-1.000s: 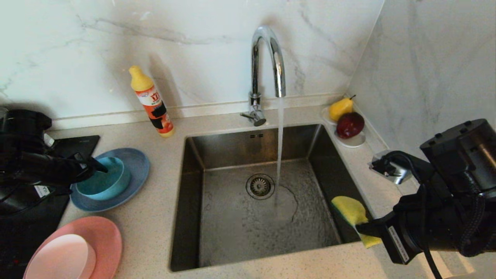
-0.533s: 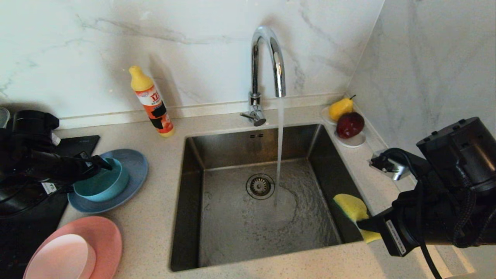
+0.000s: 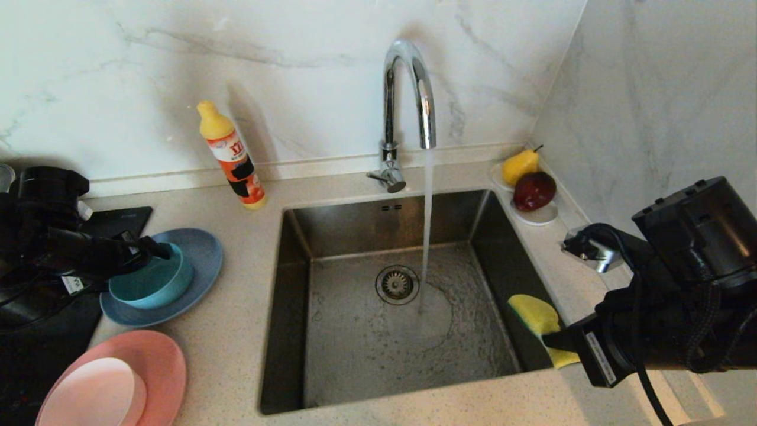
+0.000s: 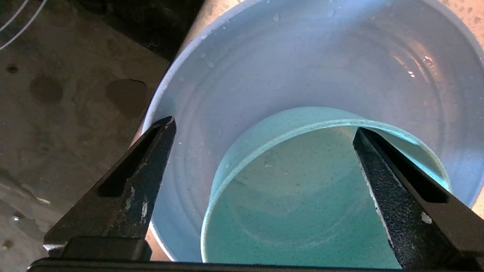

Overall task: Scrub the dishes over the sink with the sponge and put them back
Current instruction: Pick up a bowl and the sponge

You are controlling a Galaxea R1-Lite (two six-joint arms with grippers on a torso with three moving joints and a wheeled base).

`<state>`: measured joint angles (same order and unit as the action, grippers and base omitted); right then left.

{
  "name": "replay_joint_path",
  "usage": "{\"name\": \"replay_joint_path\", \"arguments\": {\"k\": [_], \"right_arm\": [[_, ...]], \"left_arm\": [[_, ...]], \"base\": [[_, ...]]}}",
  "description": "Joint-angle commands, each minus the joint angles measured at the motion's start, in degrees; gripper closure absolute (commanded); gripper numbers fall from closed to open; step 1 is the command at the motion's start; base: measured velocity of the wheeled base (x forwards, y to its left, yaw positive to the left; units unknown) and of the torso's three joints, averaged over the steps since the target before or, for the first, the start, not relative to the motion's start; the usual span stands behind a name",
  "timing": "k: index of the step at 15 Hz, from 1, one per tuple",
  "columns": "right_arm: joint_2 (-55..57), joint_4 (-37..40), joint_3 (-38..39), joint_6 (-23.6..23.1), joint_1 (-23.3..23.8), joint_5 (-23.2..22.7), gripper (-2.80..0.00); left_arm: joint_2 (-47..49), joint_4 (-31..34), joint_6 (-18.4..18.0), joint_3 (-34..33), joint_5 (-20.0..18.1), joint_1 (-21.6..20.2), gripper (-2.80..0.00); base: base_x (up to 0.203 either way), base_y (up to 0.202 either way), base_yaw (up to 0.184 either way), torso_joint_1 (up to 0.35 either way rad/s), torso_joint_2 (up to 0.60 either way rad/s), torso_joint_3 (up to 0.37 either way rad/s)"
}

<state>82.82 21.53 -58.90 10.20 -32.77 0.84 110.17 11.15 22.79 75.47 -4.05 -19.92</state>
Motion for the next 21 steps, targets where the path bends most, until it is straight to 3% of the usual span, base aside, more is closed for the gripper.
{"name": "replay_joint_path", "arguments": {"k": [1, 6, 8, 21], "right_arm": [[0.4, 0.2, -0.3, 0.1, -0.1, -0.1, 0.0], [0.8, 0.2, -0.3, 0.1, 0.0, -0.1, 0.0], [0.8, 0.2, -0.4, 0.1, 0.0, -0.1, 0.0], [1.6, 0.2, -1.2, 0.0, 0.5, -0.1, 0.0]], "left_arm": [[-0.4, 0.0, 0.2, -0.2, -0.1, 0.0, -2.8], [0.6, -0.2, 0.3, -1.5, -0.1, 0.0, -2.8], [0.7, -0.3, 0.5, -1.1, 0.0, 0.0, 0.0], [0.0, -0.6, -0.1, -1.4, 0.3, -1.2, 0.0]], "base": [[0.0, 0.0, 0.0, 0.0, 0.0, 0.0], [0.0, 0.0, 0.0, 0.0, 0.0, 0.0], [0.0, 0.0, 0.0, 0.0, 0.0, 0.0], [0.0, 0.0, 0.0, 0.0, 0.0, 0.0]]}}
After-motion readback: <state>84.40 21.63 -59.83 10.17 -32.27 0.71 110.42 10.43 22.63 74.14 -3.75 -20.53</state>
